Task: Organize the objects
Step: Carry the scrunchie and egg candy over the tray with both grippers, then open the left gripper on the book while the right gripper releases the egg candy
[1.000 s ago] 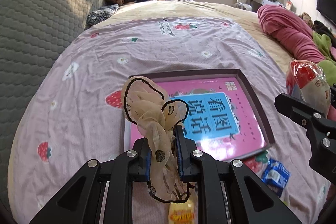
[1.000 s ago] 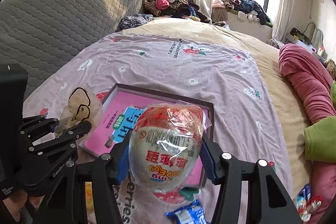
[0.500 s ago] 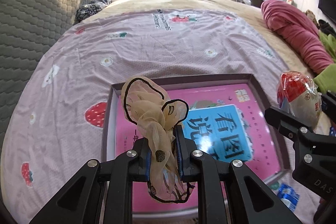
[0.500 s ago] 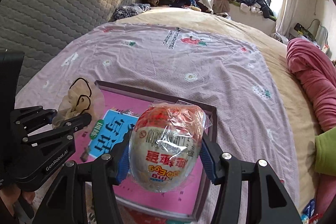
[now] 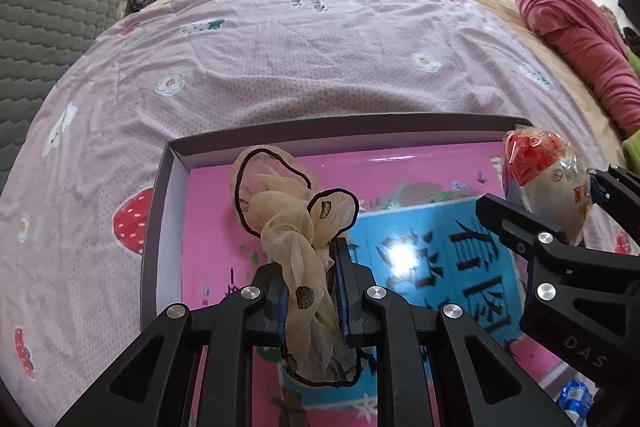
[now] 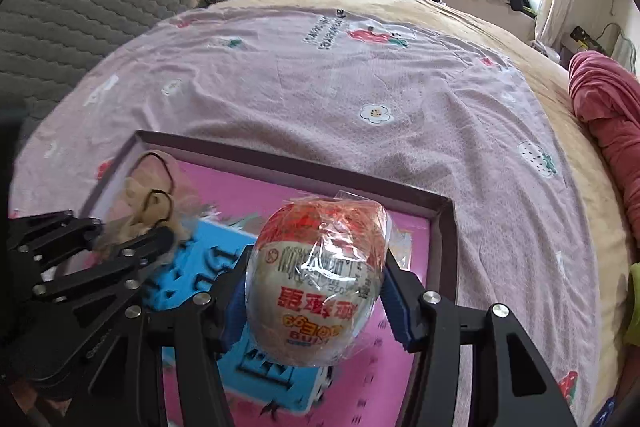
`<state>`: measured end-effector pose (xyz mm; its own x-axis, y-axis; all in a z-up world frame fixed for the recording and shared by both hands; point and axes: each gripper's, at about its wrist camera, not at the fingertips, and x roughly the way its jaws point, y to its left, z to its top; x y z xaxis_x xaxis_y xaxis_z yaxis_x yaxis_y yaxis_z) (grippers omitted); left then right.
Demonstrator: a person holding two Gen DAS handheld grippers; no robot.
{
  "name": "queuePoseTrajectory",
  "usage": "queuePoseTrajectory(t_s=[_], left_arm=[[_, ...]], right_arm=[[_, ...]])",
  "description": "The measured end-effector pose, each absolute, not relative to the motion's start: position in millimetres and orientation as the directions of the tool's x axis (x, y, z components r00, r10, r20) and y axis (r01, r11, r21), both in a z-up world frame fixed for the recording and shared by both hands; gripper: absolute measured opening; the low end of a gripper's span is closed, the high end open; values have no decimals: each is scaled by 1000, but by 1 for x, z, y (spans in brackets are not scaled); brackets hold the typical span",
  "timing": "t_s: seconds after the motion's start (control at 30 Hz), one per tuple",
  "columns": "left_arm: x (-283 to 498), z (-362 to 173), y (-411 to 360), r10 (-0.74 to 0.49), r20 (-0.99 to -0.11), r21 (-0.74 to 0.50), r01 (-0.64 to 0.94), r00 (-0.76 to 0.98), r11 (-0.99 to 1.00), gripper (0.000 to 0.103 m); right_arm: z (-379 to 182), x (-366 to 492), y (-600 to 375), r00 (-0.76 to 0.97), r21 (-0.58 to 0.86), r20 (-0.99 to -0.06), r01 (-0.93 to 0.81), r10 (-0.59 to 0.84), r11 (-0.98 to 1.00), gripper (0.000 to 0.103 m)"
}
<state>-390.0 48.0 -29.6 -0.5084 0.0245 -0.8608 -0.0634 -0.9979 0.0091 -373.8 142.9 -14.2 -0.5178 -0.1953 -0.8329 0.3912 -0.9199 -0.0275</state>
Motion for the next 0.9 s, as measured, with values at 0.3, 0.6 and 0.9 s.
queuePoseTrajectory(t_s=[0.3,0.6,0.9], left_arm=[[-403,-35,49,5,-863,25,-53,-505,-998,20],[-406,-36,50,-11,-855,42,-50,-519,-998,29],[-407,-40,47,-26,-857,53,-38,-514,-998,53]], right_arm=[[-31,-394,144,-490,9,-849,360,-198,-933,57],[-45,-399,144,-480,-11,-861,352,-171,-936,57],[-44,-399,143,-481,-22,-862,355,-162,-935,58]])
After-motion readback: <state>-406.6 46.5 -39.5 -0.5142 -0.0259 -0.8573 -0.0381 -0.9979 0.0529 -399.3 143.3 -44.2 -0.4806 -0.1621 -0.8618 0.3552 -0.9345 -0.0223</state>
